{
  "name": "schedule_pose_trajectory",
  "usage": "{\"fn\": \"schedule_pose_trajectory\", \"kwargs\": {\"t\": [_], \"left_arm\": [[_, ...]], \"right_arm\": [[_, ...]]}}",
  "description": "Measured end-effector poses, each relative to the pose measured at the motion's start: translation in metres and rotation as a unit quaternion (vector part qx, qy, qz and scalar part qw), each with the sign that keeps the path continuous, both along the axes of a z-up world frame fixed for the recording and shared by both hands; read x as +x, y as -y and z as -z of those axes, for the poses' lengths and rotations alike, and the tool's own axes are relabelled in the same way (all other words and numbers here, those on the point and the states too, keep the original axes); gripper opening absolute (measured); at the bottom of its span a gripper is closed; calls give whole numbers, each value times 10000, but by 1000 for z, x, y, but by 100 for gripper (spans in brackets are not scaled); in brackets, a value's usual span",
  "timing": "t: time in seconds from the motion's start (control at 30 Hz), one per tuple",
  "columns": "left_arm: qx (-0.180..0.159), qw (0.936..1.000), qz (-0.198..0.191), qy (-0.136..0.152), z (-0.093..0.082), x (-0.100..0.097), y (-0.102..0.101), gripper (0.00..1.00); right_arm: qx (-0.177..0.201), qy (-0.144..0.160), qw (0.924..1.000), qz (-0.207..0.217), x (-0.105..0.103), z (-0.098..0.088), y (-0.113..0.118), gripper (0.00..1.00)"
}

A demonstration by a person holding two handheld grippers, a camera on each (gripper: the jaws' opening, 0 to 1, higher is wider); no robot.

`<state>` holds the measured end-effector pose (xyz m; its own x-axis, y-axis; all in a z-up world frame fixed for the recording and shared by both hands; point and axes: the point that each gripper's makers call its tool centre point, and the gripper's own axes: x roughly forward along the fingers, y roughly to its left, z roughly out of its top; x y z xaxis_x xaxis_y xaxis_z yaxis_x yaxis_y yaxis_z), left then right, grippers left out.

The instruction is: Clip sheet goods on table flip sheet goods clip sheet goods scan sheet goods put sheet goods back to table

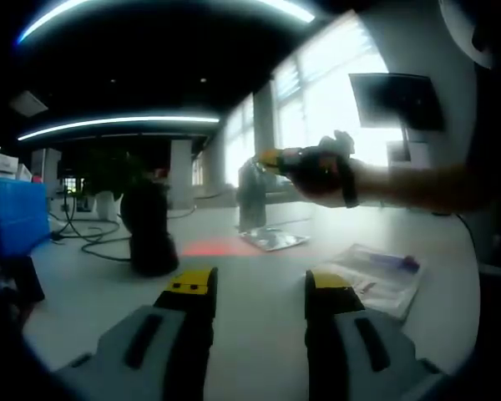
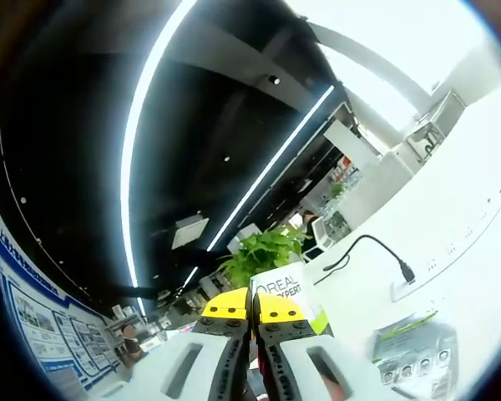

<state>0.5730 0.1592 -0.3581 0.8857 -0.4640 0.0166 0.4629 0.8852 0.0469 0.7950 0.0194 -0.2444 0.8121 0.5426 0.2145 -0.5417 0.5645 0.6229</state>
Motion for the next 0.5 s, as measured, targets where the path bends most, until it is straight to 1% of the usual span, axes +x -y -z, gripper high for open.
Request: {"fn": "schedule_pose_trajectory", "kwargs": {"t": [0.27,0.5], "left_arm": [[-2,10000,-1,2,-1,0,1,34],[-3,10000,11,-2,-1,-1,3,34]], "right_arm": [[68,-28,10000,-20,2,-2,-8,0],[52,28,10000,-80,-6,-10,-10,0]]}}
